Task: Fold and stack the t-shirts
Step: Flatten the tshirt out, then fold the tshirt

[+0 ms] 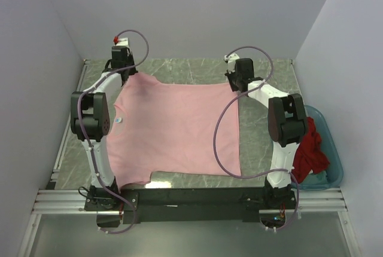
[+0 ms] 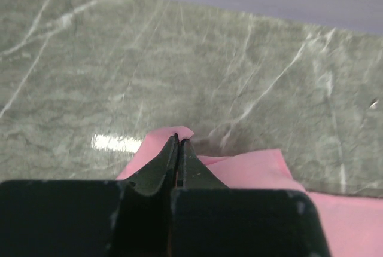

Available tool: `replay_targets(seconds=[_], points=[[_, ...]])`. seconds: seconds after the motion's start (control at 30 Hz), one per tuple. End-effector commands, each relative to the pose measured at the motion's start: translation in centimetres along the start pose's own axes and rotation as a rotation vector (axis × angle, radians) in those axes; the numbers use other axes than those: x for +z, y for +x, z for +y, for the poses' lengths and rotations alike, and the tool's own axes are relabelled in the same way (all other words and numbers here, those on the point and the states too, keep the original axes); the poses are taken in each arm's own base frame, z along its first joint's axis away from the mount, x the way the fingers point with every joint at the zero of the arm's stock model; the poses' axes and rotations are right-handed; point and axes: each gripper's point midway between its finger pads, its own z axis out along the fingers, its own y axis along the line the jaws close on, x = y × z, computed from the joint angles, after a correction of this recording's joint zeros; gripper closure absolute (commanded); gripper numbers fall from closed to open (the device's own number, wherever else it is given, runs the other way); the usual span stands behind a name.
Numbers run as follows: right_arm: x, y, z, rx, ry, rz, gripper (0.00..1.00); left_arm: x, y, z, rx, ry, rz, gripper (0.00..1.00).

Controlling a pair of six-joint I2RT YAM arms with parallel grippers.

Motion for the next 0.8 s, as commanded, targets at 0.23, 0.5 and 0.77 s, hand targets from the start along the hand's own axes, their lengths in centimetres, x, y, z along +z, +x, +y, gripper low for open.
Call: replay_targets(seconds=[0.23, 0.5, 0.77], points=[[0.0, -3.7, -2.1, -0.005, 0.057, -0.093, 1.00, -0.6, -5.4, -0.8, -0.078, 0.074, -0.084, 0.99], [-1.0, -3.9, -1.6, 0.020, 0.034, -0.109, 1.00, -3.2, -3.7, 0.5, -0.112, 0.039, -0.044, 0.99], [-2.8, -3.5, -1.3, 0.043, 0.032, -0.103, 1.00, -5.4, -3.4, 0.8, -0.155, 0.039, -0.011, 0.99]])
